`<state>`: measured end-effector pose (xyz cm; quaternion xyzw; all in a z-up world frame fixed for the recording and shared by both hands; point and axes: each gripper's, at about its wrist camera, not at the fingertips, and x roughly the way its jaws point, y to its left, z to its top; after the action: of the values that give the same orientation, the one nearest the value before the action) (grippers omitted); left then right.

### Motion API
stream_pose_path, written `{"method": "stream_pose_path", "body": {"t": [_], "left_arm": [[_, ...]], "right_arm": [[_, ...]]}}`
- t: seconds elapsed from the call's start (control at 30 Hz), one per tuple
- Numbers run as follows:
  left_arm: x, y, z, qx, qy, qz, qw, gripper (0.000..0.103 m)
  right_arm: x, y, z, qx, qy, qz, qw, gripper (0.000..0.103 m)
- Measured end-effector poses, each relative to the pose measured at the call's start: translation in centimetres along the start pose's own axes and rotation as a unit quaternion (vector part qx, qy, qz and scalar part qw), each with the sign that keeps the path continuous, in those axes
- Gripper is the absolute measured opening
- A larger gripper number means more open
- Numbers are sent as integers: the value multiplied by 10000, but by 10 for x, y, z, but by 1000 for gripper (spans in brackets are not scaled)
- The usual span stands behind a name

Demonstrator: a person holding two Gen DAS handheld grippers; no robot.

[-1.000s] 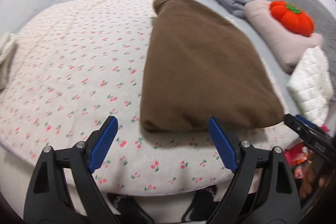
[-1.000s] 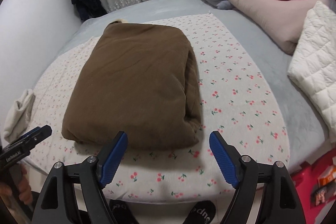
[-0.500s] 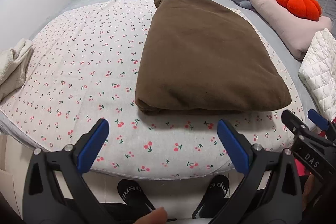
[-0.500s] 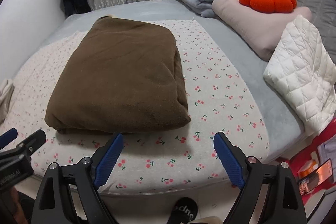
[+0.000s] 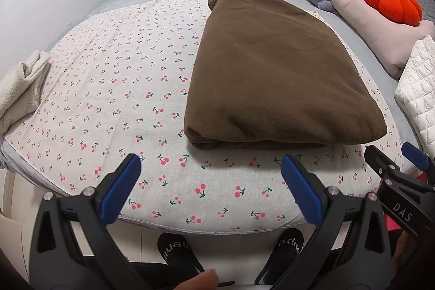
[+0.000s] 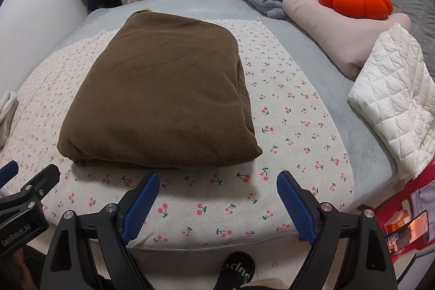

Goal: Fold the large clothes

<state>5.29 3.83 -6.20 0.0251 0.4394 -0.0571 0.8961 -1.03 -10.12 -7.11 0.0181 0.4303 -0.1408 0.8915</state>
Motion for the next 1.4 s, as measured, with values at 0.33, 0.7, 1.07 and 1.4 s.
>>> {"method": "stream_pose_path", "body": {"t": [0.33,0.7,1.07,1.4], "left_arm": [[-1,1,0,-28,-21,3,10000,102],[-1,0,0,19,-7,-21,10000,102],[-1,0,0,21,4,-31,10000,102],[-2,-1,0,20,7,-37,10000,102]], "right_arm": [[2,1,-1,-41,27,26,10000,90],[3,2,-2,-62,54,34,10000,90],[3,2,-3,-69,64,49,9999,90],[3,2,-3,-69,67,49,9999,90]]}}
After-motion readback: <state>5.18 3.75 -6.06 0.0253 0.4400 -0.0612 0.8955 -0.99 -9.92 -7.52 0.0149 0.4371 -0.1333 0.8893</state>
